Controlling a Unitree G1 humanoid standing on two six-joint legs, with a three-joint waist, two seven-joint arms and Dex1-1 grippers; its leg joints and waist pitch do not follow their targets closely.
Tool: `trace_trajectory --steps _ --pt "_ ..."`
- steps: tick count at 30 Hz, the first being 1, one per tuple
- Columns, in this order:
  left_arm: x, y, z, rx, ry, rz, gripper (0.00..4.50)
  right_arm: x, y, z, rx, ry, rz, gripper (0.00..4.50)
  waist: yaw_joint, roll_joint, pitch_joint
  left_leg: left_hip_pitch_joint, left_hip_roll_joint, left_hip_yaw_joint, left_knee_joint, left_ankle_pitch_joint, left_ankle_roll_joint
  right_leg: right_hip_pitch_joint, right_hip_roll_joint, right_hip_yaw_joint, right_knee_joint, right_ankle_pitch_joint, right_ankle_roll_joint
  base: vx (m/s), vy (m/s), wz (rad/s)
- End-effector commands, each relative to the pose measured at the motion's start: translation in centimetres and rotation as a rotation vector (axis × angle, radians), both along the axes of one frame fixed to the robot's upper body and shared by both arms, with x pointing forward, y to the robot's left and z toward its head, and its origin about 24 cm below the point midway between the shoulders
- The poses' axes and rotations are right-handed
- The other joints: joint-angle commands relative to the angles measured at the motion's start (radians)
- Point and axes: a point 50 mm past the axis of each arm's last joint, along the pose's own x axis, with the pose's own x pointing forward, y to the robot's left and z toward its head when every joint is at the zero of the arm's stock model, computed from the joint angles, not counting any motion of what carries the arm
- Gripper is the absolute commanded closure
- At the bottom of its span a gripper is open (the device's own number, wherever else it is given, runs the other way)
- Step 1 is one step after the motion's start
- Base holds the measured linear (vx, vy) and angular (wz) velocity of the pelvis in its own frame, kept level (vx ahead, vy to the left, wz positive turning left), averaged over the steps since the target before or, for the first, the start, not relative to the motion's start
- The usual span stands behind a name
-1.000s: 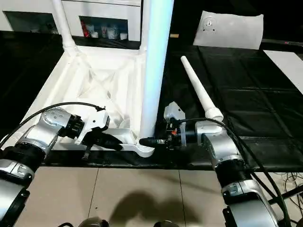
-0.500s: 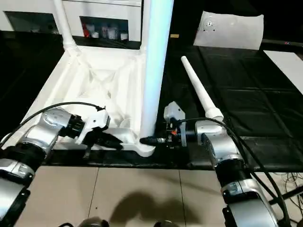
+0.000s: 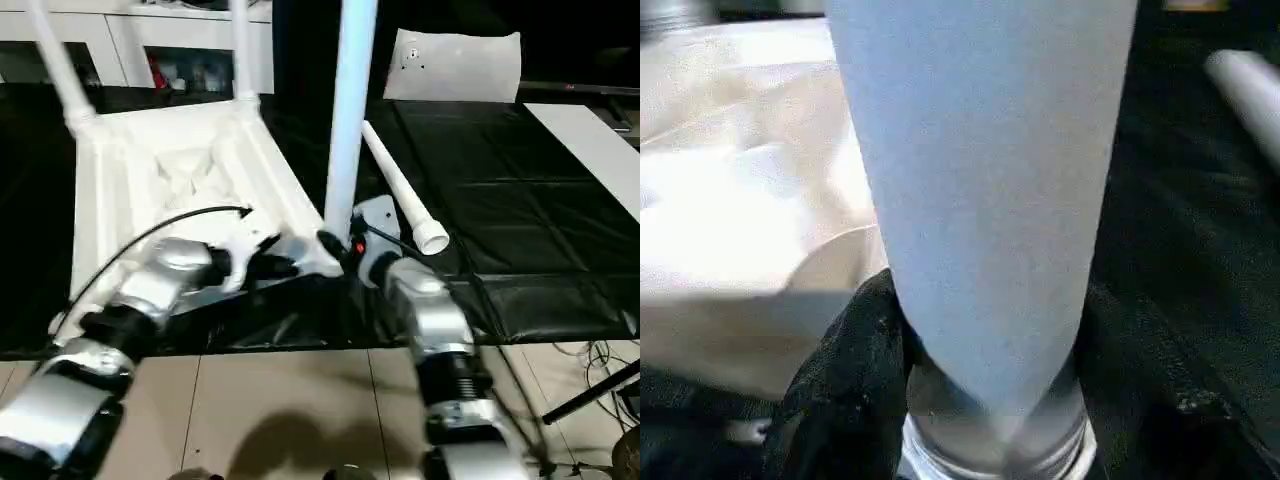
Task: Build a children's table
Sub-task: Rotate leg to tighten
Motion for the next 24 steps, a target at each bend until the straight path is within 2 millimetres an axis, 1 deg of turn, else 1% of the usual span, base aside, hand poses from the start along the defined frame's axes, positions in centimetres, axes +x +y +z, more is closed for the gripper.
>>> trace_trajectory --steps 1,2,3,5,7,9,10,11,12,13,14,15,16,18,19,20,21,22,24 --pt "0.6 -3.3 2.0 -0.111 -0.083 0.074 4.50 -1.7 7.4 -0.5 0.106 0.075 0.226 2.53 -0.001 -0.011 -0.050 0.003 0.031 -0.019 -0.080 -0.241 0.026 0.030 -0.076 0.043 -0.105 -0.467 -0.118 0.000 0.000 0.00" --pt "0.6 -3.3 2.0 -0.107 -0.085 0.073 4.50 -1.7 7.5 -0.4 0.112 0.077 0.217 2.53 -0.003 -0.011 -0.051 0.002 0.031 -0.018 -0.080 -0.238 0.029 0.031 -0.076 0.044 -0.104 -0.451 -0.120 0.000 0.000 0.00" --pt "0.5 -3.4 2.0 -0.099 -0.088 0.066 4.50 -1.7 7.6 -0.1 0.126 0.055 0.215 2.53 -0.003 -0.013 -0.052 0.000 0.031 -0.018 -0.080 -0.227 0.034 0.033 -0.076 0.044 -0.101 -0.417 -0.127 0.000 0.000 0.00" --pt "0.5 -3.4 2.1 -0.096 -0.089 0.056 4.50 -1.6 7.4 0.1 0.128 0.034 0.200 2.53 -0.003 -0.011 -0.054 -0.001 0.031 -0.015 -0.079 -0.207 0.043 0.036 -0.076 0.045 -0.096 -0.359 -0.142 0.000 0.000 0.00" --pt "0.2 -3.0 2.0 -0.090 -0.092 0.013 4.50 -1.3 6.5 0.2 0.152 0.017 0.168 1.83 -0.002 -0.012 -0.054 -0.003 0.031 -0.012 -0.078 -0.185 0.054 0.040 -0.076 0.047 -0.092 -0.308 -0.159 0.000 0.000 0.00" --pt "-0.2 -2.5 1.8 -0.082 -0.097 -0.053 4.50 -1.2 5.4 0.4 0.173 0.001 0.149 1.77 -0.003 -0.012 -0.053 -0.003 0.031 -0.012 -0.078 -0.183 0.061 0.041 -0.078 0.047 -0.092 -0.307 -0.164 0.000 0.000 0.00" --pt "-0.4 -2.3 1.7 -0.082 -0.098 -0.085 4.50 -1.2 5.0 0.5 0.173 -0.010 0.147 1.63 0.000 -0.011 -0.053 -0.003 0.032 -0.013 -0.080 -0.183 0.065 0.041 -0.079 0.046 -0.093 -0.316 -0.162 0.000 0.000 0.00" --pt "-0.6 -2.0 1.7 -0.084 -0.098 -0.113 4.50 -1.2 4.4 0.6 0.165 -0.024 0.148 1.63 -0.004 -0.012 -0.054 -0.009 0.033 -0.014 -0.082 -0.173 0.065 0.045 -0.078 0.045 -0.091 -0.308 -0.158 0.000 0.000 0.00" --pt "-0.6 -1.9 1.7 -0.084 -0.096 -0.113 4.50 -1.2 4.3 0.6 0.164 -0.026 0.149 1.46 -0.005 -0.012 -0.054 -0.010 0.032 -0.013 -0.081 -0.170 0.065 0.046 -0.077 0.045 -0.091 -0.304 -0.157 0.000 0.000 0.00" --pt "-0.7 -1.5 1.6 -0.081 -0.090 -0.124 4.50 -1.2 3.7 0.7 0.161 -0.040 0.158 1.33 -0.004 -0.011 -0.055 -0.005 0.033 -0.011 -0.079 -0.163 0.066 0.043 -0.077 0.046 -0.091 -0.298 -0.161 0.000 0.000 0.00" --pt "-0.8 -1.4 1.5 -0.080 -0.090 -0.131 4.50 -1.2 3.5 0.8 0.161 -0.045 0.164 1.30 -0.004 -0.012 -0.056 -0.006 0.032 -0.011 -0.079 -0.154 0.068 0.045 -0.077 0.047 -0.089 -0.285 -0.165 0.000 0.000 0.00" --pt "-0.9 -0.9 1.4 -0.074 -0.084 -0.144 4.50 -1.3 2.9 0.9 0.155 -0.059 0.180 1.30 -0.005 -0.015 -0.057 -0.008 0.033 -0.010 -0.078 -0.136 0.074 0.048 -0.077 0.047 -0.086 -0.255 -0.173 0.000 0.000 0.00" --pt "-0.9 -0.3 1.3 -0.062 -0.084 -0.159 4.50 -1.5 2.1 1.1 0.148 -0.075 0.215 1.13 -0.002 -0.015 -0.057 -0.009 0.031 -0.009 -0.076 -0.126 0.085 0.049 -0.075 0.046 -0.084 -0.231 -0.177 0.000 0.000 0.00" --pt "-1.0 0.7 1.2 -0.048 -0.076 -0.188 4.50 -2.0 0.8 1.2 0.103 -0.099 0.303 0.86 0.001 -0.014 -0.057 -0.009 0.033 -0.008 -0.075 -0.110 0.095 0.050 -0.075 0.047 -0.083 -0.208 -0.181 0.000 0.000 0.00" --pt "-1.1 1.2 1.1 -0.042 -0.075 -0.206 4.50 -2.3 0.1 1.1 0.072 -0.106 0.350 0.86 0.002 -0.014 -0.059 -0.013 0.032 -0.010 -0.075 -0.095 0.099 0.055 -0.075 0.045 -0.079 -0.189 -0.185 0.000 0.000 0.00" --pt "-1.1 1.4 1.1 -0.038 -0.074 -0.216 4.50 -2.4 -0.2 1.1 0.059 -0.107 0.372 0.80 0.002 -0.015 -0.061 -0.013 0.033 -0.009 -0.074 -0.088 0.103 0.055 -0.074 0.044 -0.077 -0.175 -0.188 0.000 0.000 0.00" --pt "-1.2 1.6 1.1 -0.034 -0.074 -0.228 4.50 -2.5 -0.5 1.0 0.047 -0.108 0.393 0.68 0.003 -0.013 -0.063 -0.009 0.035 -0.008 -0.070 -0.079 0.111 0.052 -0.075 0.046 -0.072 -0.128 -0.205 0.000 0.000 0.00" --pt "-1.4 2.2 1.1 -0.021 -0.071 -0.278 4.50 -2.8 -1.5 1.1 0.022 -0.108 0.451 0.46 0.001 -0.012 -0.064 -0.012 0.035 -0.008 -0.070 -0.064 0.118 0.054 -0.074 0.046 -0.064 -0.080 -0.224 0.000 0.000 0.00" --pt "-1.6 2.7 1.1 -0.006 -0.055 -0.316 4.50 -3.0 -2.3 1.3 0.011 -0.106 0.504 0.41 0.001 -0.014 -0.063 -0.011 0.035 -0.006 -0.067 -0.068 0.132 0.054 -0.073 0.045 -0.062 -0.049 -0.246 0.000 0.000 0.00"
